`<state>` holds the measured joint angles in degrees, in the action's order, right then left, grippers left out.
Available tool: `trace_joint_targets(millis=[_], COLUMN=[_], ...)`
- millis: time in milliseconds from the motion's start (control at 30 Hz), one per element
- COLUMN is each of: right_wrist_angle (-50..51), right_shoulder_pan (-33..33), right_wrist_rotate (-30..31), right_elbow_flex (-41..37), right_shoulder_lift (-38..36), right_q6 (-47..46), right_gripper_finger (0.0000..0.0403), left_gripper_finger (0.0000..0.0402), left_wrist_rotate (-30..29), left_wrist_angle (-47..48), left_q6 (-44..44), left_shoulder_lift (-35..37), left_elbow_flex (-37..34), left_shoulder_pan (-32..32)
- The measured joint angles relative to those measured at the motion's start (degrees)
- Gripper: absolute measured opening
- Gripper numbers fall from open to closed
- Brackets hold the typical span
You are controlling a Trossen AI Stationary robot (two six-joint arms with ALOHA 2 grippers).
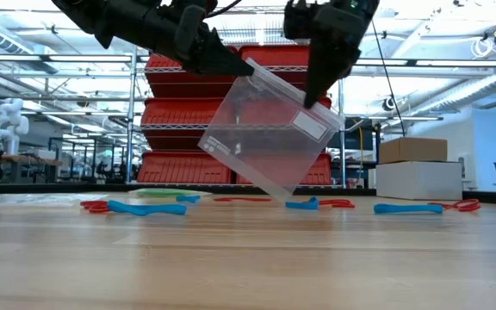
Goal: Sort rubber bands
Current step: Open the top right transparent zip bag
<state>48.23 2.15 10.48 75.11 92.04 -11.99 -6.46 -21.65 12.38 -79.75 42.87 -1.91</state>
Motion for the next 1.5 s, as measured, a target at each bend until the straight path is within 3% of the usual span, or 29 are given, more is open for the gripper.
trace_joint_targets(millis=[700,800,1000,1100,1233,1367,1500], right_wrist_angle=[11.6,11.7,12.1,12.4,11.7,6.0,1.8], right_shoulder_pan=[1.0,1.0,1.4,1.4,2.2,3.8,4.1], right_wrist_rotate=[-0.2,-0.3,-0.9,-5.3,-4.8,4.3,9.8], right_elbow_flex=[-0.1,-0.1,-0.3,0.6,3.7,5.0,5.0], right_shoulder_lift=[0.0,0.0,0.0,-0.2,-0.3,-0.3,-0.3], right_q6=[-7.4,-7.4,-8.1,-8.5,-6.4,0.3,4.5], right_gripper_finger=[0.0017,0.004,0.0127,0.0166,0.019,0.0165,0.008], left_gripper_finger=[0.0,0.0,0.0,0.0,0.0,0.0,0.0], left_wrist_rotate=[0.0,-0.1,-0.4,-0.4,-0.4,-0.3,-0.3], left_wrist_angle=[-0.2,-0.1,0.4,1.0,1.4,1.6,1.6], left_q6=[0.0,0.0,0.0,0.0,0.0,0.0,0.0], left_shoulder_lift=[0.1,0.1,0.2,0.2,0.2,0.2,0.1], left_elbow_flex=[0.0,0.0,0.0,0.0,0.0,0.0,0.0], left_shoulder_pan=[0.0,0.0,0.0,0.0,0.0,0.0,0.0])
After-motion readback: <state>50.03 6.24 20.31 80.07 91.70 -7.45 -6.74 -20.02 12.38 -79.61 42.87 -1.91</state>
